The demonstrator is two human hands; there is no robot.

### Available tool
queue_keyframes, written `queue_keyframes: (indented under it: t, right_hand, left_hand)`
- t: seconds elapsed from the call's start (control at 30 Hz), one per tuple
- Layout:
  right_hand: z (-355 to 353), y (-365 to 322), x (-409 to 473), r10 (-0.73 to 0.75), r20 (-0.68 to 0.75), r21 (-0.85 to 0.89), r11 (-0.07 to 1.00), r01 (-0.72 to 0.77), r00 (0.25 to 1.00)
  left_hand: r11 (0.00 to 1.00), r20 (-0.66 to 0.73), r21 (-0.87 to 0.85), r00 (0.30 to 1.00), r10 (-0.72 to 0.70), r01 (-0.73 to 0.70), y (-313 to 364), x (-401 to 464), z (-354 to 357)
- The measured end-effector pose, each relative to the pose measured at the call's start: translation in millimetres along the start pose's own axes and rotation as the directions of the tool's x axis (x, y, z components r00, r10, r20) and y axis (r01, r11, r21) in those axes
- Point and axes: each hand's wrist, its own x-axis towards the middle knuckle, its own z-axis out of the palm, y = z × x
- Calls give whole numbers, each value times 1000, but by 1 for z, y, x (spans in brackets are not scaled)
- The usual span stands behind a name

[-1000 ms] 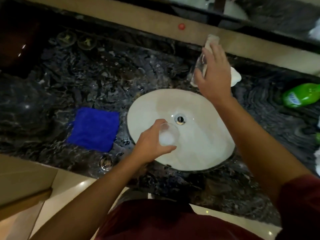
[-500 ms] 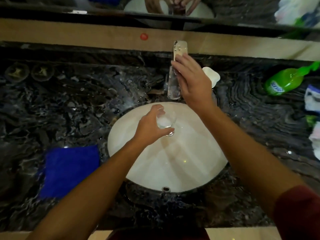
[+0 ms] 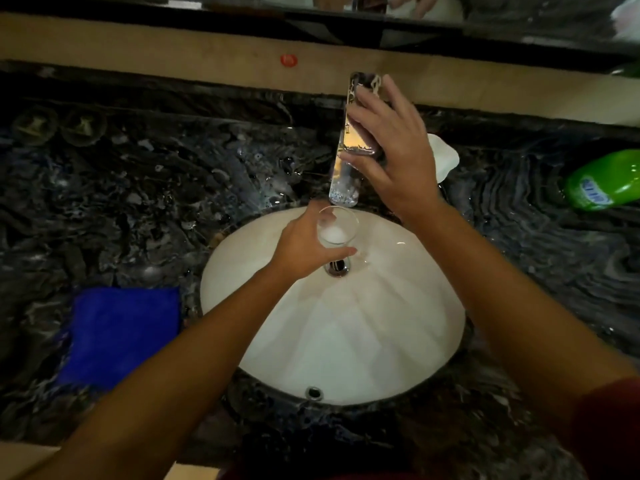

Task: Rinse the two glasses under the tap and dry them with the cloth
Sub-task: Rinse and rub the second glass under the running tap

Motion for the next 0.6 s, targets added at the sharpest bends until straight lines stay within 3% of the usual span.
queue_keyframes:
  t: [0.27,0.33,0.43,0.5,0.6]
  right_hand:
    - [-4,3,30,51,-101,191,981,-31,994]
    - [1,-2,18,129,-169,201,975,-94,977]
    - [10,-15,-35,323,-285,351,911,-216,902]
    - [20,-26,-81,369,-173,357,888,-291,913]
    - [46,-31,-119,382,174,221,883,-414,908]
  left_hand:
    - [1000,-9,0,1000,-10,10,-11,15,17]
    - [1000,-19,-11,1000,-19,19,-14,19,19]
    - [997,-27,-71,999,-30,28,-22,20,22]
    - [991,-20,-133,1000,-24,21,-27,18,22]
    - [986,12,-169,1000,15,-13,-27,16,21]
